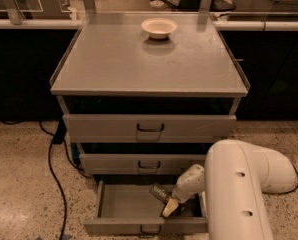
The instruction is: Pick water bottle from bottom drawer and place on counter
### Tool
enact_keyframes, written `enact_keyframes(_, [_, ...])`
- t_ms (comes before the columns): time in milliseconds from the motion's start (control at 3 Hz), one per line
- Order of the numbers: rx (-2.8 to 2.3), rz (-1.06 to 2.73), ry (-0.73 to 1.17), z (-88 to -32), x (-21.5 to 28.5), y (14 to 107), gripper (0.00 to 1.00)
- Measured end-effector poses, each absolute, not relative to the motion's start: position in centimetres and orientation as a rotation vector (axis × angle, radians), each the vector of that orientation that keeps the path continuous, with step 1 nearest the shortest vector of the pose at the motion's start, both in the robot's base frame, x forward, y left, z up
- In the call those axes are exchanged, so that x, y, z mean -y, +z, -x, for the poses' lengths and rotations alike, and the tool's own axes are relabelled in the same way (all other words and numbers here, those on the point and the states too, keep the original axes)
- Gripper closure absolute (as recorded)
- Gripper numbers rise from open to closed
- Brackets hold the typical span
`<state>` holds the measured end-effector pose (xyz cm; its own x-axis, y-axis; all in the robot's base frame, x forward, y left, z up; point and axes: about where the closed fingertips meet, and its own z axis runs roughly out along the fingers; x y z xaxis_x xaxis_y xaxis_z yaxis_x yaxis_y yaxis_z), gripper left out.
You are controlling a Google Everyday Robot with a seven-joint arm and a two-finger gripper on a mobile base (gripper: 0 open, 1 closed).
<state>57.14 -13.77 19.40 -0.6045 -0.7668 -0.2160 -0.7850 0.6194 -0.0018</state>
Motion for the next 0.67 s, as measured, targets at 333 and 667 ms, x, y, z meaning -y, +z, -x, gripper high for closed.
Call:
enact_keyframes(333, [-2.655,1.262,0.139,-57.1,13.4,17.4,0.00])
enact_keyframes(667, [-2.711,1.219,0.161,-56.4,12.6,14.4,0.00])
